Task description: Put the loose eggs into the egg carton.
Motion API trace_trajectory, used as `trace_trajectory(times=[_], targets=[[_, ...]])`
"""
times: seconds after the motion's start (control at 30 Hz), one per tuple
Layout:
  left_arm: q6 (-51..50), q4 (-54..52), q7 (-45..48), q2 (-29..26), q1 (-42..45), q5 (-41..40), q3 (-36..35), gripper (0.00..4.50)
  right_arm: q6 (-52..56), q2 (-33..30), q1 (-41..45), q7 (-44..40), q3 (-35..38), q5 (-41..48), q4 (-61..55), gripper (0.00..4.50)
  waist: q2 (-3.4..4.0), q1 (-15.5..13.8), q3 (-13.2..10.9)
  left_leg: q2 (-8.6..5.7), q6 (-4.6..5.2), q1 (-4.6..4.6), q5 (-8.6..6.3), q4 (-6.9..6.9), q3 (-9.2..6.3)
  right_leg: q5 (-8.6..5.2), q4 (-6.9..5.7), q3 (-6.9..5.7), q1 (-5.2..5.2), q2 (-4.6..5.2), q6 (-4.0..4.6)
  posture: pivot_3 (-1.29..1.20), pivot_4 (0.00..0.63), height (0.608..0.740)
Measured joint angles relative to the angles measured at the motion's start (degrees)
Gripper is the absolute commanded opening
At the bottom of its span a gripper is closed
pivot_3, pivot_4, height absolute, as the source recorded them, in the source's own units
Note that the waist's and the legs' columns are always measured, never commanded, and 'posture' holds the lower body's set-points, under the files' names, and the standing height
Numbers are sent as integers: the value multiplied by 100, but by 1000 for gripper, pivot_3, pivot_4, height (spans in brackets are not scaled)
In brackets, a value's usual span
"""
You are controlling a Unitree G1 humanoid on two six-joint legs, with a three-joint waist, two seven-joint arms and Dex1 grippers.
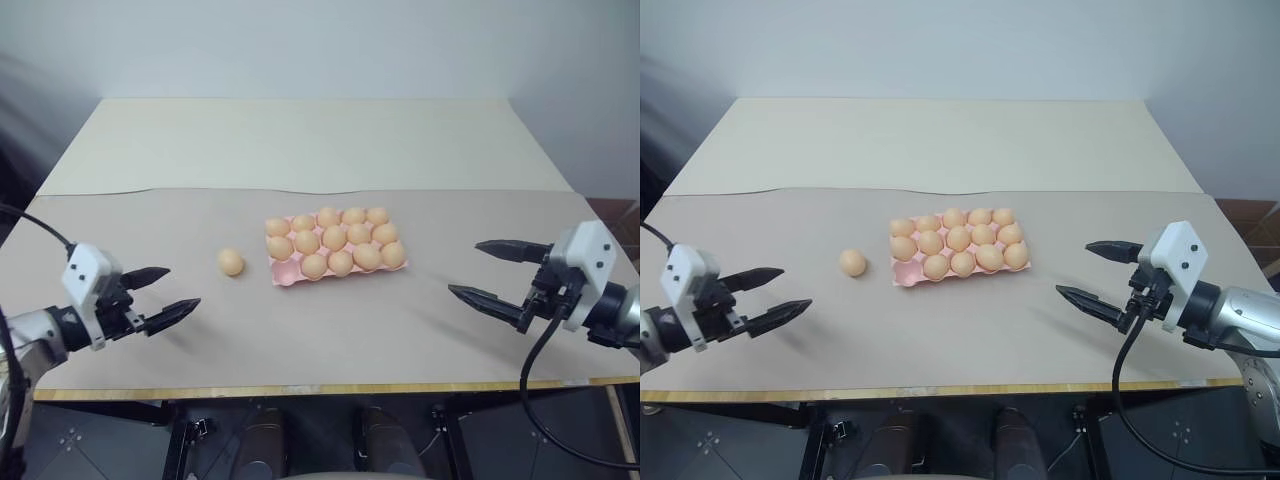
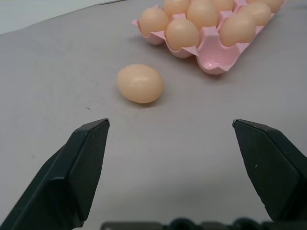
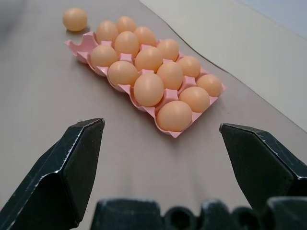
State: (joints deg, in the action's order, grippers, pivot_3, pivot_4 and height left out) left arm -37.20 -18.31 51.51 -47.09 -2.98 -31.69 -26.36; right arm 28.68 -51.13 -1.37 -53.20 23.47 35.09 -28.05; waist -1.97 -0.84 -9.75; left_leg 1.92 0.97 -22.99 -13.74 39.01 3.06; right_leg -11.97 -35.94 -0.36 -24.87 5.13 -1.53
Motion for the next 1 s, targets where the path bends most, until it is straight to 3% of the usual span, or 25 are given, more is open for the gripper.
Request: trace_trajectory(times=[0.27,0.47,0.63,1.0], targets=[[-1557,-20,-2061,1054,1653,-36,710,4485,0,0,-12,100,36,1,-126,4500,-8,11,2,-5,0,6,0,1,-10,23,7,1,19,-4,-35,0,150,740],[-1915,215,-3186,1973,2486,280,1396,4485,0,2,-95,174,75,-1,-212,4500,-8,24,2,-8,0,34,0,0,-10,22,12,1,50,-5,-36,0,150,740],[-1916,814,-3659,2215,2626,761,1797,4485,14,2,-216,243,197,7,-333,4500,-9,37,1,-6,0,38,0,-2,-11,22,10,3,51,-7,-35,0,150,740],[-2081,854,-3809,2310,2541,978,1988,4485,154,2,-463,334,451,125,-617,4500,-9,18,1,-8,0,37,0,-1,-12,20,13,2,51,-3,-34,0,150,740]])
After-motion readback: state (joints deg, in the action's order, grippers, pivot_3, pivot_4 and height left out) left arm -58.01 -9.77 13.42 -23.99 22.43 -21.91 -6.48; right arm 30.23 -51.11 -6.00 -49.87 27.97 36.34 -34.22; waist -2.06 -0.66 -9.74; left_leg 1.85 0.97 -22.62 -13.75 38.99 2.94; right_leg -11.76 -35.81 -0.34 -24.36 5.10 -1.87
